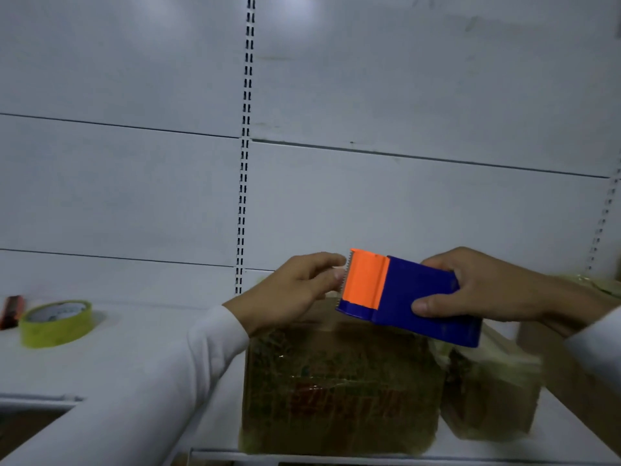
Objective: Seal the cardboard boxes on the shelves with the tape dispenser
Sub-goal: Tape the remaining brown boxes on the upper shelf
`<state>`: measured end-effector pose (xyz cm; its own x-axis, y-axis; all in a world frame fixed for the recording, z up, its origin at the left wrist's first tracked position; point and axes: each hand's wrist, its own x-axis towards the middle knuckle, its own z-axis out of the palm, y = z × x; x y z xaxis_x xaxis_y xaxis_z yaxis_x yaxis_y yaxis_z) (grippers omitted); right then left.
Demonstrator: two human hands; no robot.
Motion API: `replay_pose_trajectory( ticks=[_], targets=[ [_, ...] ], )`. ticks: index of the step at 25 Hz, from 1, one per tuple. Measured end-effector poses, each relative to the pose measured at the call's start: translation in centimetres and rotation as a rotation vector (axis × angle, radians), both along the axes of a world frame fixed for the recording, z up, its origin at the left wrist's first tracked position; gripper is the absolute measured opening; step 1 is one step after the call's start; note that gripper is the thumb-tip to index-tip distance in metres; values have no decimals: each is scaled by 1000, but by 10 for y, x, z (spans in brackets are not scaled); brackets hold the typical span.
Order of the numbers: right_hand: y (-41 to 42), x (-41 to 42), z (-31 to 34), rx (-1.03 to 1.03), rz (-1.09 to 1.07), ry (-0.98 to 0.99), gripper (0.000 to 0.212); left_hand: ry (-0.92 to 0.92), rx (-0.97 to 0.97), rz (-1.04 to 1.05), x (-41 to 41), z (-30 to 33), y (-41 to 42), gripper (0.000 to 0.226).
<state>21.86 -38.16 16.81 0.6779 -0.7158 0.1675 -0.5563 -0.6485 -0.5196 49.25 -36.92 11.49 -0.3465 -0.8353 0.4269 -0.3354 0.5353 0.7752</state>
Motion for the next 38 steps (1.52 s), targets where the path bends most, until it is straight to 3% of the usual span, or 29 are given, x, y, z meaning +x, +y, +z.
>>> replay_pose_trajectory(
  ticks=[3,5,8,14,18,20,23,27,38],
  targets=[
    [-14,4,2,9,54,-1,51,120,82,-45,-4,0,-2,30],
    [-24,8,1,23,78,6,50,159,36,21,-4,-2,-4,27],
    [-41,12,-9,97,88,19,47,135,-37,128,-1,-7,-8,22],
    [-58,20,-22,203,125,128,38,38,33,206,9,-23,-14,22],
    [-61,18,-10,229,137,168,33,100,2,214,26,-11,-22,20],
    [-65,9,2,213,108,174,34,158,-13,278,50,-1,-26,20],
    [-75,-5,22,225,24,238,52,249,-3,444,98,2,-31,22],
    [-93,1,41,299,-73,364,62,187,84,555,115,-13,-39,25],
    [-128,40,51,383,-206,544,54,159,230,620,119,-35,-67,30]
  ],
)
